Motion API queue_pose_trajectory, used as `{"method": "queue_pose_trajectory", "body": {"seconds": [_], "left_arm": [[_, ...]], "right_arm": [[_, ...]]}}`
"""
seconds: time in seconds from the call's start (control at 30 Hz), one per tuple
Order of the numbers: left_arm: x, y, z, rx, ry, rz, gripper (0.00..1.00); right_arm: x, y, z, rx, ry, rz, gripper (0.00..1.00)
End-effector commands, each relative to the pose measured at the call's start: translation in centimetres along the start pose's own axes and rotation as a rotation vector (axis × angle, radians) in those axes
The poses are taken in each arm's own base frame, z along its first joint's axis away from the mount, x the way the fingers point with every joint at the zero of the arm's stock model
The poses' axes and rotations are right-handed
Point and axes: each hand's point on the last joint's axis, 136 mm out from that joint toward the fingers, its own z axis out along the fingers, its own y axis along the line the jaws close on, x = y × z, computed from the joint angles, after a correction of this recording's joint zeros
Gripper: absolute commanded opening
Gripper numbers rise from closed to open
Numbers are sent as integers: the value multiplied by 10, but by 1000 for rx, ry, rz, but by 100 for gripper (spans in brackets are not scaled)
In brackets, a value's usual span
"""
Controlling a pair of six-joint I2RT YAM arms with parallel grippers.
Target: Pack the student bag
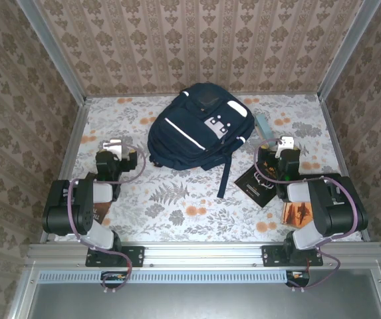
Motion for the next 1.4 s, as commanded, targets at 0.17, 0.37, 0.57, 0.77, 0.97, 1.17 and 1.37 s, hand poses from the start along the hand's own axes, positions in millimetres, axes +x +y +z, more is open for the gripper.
{"method": "queue_pose_trajectory", "body": {"seconds": [0.17, 0.37, 0.57, 0.77, 0.97, 1.17, 1.37], "left_arm": [[-10, 1, 3, 8, -22, 10, 100], [-10, 2, 3, 10, -21, 0, 100], [-10, 3, 4, 11, -18, 0, 100], [-17, 13, -2, -44, -29, -22, 100], [-48, 23, -22, -95, -11, -44, 100], [-93, 12, -42, -42, 70, -212, 100], [-117, -43, -33, 162, 236, -359, 100]], "right_arm": [[-6, 2, 3, -10, -9, 11, 100], [-6, 2, 3, -12, -10, 11, 100], [-6, 2, 3, -11, -8, 12, 100], [-17, 0, -5, -8, -20, 12, 100], [-64, -12, -36, 51, -40, 93, 100], [-87, -7, -57, 49, 156, 324, 100], [-80, 56, -55, -162, 393, 491, 100]]}}
